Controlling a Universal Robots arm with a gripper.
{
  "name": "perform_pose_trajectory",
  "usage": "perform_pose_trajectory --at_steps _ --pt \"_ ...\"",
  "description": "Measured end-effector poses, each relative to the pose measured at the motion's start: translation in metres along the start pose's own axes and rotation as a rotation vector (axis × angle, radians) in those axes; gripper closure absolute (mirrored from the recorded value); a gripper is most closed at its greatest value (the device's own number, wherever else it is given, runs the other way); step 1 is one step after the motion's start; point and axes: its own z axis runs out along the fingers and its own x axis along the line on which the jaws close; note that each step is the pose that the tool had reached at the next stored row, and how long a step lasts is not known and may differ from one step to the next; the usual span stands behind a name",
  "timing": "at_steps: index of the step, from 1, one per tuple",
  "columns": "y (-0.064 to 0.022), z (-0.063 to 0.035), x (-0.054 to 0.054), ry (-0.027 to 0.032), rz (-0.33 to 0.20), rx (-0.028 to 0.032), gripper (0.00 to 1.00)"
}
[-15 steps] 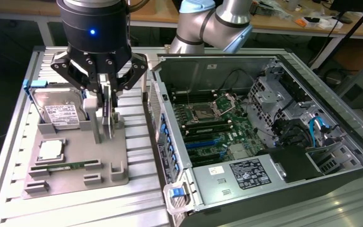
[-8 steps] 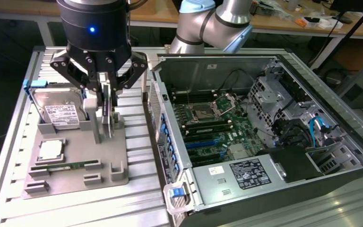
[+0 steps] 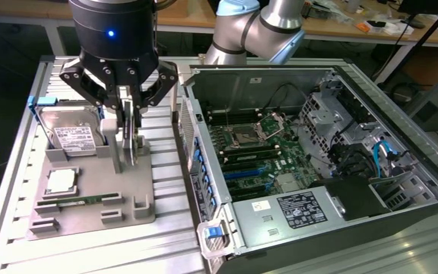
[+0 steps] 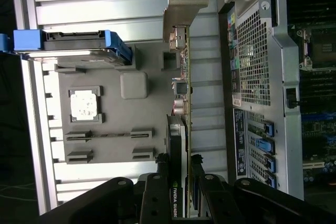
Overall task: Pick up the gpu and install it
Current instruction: 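Pick up the gpu and move the gpu toward the slot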
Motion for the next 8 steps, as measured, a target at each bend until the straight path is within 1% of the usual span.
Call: perform_pose_trajectory --at_steps 8 --pt "0.0 -0.0024 0.0 0.0025 0.0 0.0002 0.73"
